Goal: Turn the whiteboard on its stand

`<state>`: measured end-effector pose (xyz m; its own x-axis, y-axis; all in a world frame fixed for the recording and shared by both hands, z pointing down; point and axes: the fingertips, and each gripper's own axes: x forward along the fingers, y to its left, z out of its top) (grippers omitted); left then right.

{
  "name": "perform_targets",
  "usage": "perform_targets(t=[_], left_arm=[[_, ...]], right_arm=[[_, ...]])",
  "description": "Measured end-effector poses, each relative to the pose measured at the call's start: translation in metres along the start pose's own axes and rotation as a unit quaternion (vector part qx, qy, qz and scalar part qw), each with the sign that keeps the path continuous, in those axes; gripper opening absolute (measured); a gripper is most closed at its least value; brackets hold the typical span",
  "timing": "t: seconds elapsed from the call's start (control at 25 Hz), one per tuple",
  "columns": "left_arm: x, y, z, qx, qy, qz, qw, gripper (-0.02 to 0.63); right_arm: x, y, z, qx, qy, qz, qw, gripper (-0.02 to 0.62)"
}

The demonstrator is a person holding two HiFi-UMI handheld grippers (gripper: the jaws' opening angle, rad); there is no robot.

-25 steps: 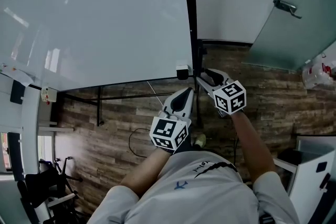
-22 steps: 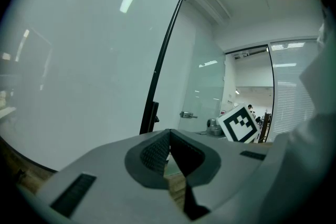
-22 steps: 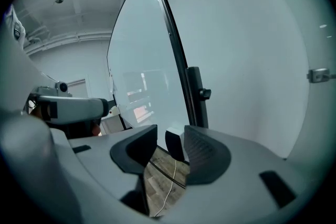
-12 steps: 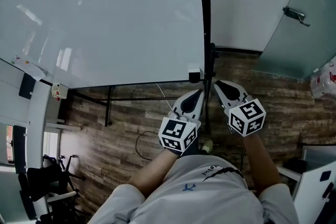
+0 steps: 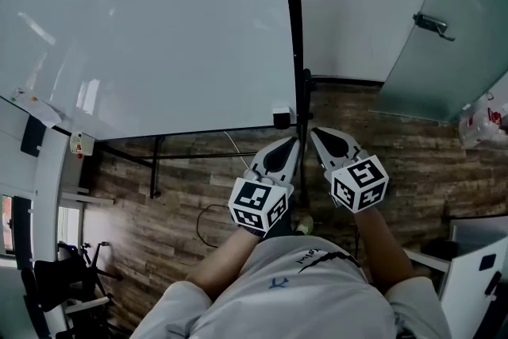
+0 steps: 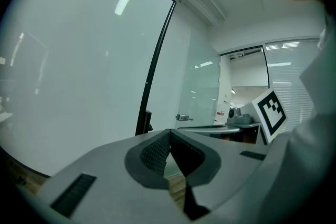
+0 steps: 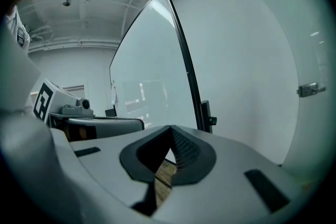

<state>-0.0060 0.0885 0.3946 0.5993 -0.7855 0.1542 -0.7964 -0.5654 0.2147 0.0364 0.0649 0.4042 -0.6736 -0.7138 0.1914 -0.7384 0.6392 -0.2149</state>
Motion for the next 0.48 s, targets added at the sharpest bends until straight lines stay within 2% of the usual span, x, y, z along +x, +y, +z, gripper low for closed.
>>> perform_targets(t=[0.48], left_arm=[[-0.0029,0.0095,0.0013,0.006,0.002,0.013,0.9999,0.011]], right_arm=[[0.0076,0.0053,0.0026,-0.006,0.000,0.005,1.000,0.012]])
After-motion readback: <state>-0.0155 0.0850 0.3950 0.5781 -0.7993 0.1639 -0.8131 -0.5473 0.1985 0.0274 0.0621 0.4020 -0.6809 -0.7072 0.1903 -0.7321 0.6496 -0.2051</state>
